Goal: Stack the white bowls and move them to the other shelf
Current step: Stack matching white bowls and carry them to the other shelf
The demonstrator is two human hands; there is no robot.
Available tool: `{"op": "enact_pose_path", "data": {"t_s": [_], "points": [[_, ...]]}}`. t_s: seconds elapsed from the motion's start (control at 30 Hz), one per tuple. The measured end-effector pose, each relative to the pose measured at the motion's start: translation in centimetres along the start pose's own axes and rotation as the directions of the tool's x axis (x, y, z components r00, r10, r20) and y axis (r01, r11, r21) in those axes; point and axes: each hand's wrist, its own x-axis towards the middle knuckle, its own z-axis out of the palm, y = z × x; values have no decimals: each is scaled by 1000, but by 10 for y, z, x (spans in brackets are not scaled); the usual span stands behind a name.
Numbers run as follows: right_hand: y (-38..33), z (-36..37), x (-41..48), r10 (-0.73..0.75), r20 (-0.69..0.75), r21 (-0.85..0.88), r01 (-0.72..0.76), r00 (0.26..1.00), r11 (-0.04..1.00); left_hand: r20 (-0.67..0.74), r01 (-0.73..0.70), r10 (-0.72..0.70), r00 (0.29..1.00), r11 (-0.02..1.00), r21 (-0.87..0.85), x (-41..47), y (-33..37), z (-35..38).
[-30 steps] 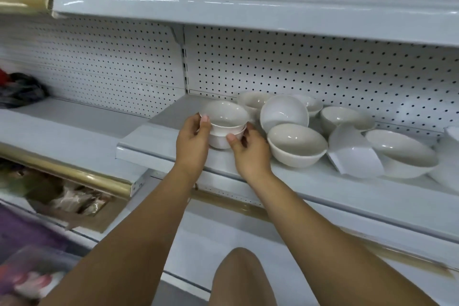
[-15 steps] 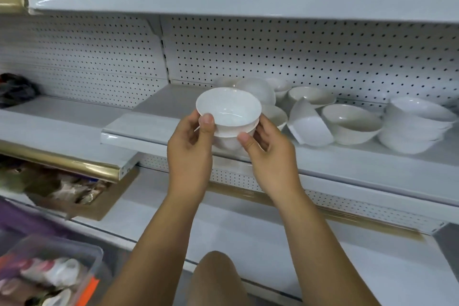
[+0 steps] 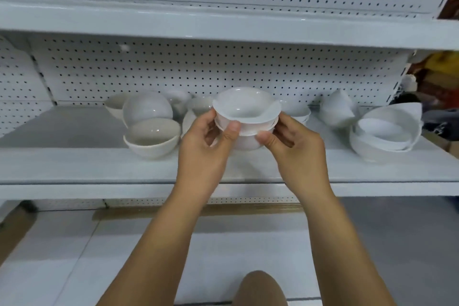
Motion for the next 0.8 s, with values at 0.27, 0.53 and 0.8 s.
{"op": "enact_pose_path", "data": {"t_s": [0.27, 0.53, 0.8], "points": [[14, -57, 39, -39, -68, -115, 31, 997, 993, 149, -49, 34, 988, 994, 94, 53, -6, 59], [34, -78, 79, -28, -160, -217, -8, 987, 976, 158, -95, 64, 985, 976, 195, 92, -26, 98], [52, -80, 102, -49, -182, -339, -16, 982, 941, 145, -59, 16, 989, 954, 293, 112, -40, 111]]}}
